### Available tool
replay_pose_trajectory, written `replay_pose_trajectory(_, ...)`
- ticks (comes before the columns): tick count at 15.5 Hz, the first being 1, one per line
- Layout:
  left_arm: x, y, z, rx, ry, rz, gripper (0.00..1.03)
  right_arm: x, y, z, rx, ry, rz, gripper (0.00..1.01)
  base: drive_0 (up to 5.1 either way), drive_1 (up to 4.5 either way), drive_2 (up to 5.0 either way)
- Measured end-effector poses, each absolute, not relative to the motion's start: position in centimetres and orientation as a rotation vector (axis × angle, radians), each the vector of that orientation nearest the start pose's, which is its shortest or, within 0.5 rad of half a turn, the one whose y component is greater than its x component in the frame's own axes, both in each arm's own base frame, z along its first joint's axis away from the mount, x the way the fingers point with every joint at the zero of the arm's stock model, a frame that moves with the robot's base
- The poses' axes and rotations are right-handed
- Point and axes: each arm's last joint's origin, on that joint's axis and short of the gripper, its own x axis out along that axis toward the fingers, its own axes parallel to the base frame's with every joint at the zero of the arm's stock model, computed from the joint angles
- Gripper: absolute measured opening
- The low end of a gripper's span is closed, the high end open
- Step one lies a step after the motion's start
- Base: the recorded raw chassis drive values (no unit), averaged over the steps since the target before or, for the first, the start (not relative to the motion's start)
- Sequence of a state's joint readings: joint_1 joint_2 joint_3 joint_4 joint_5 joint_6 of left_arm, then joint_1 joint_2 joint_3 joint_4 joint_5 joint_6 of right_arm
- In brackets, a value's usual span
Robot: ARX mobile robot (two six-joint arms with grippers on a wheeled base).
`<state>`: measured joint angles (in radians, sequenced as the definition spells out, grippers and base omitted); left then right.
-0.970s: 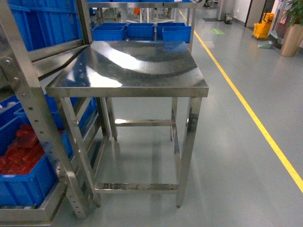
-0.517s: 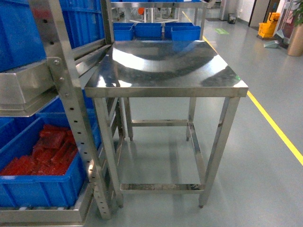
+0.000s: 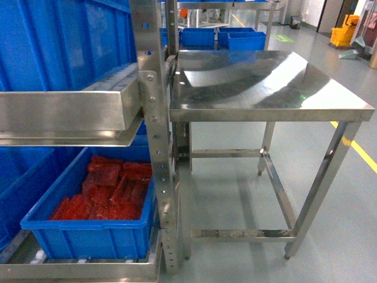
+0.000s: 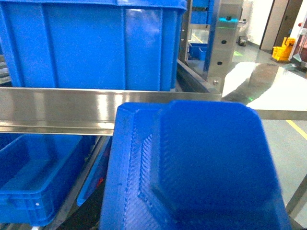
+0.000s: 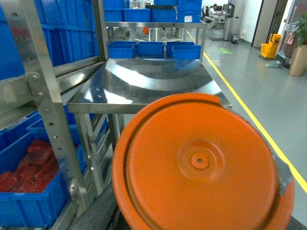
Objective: Sort blue parts and orange caps into right shelf containers
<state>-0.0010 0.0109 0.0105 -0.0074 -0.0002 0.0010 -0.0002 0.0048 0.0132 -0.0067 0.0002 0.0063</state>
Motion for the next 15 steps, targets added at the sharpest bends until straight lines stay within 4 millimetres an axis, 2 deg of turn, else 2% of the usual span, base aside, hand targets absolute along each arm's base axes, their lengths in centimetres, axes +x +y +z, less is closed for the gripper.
replay_pose_trajectory(15, 9.77, -0.01, 16.56, 0.001, 0.007, -0.001, 0.43, 9.72, 0.00, 16.71, 0.006, -0.003, 0.000, 0.45, 0.0, 4.25, -4.3)
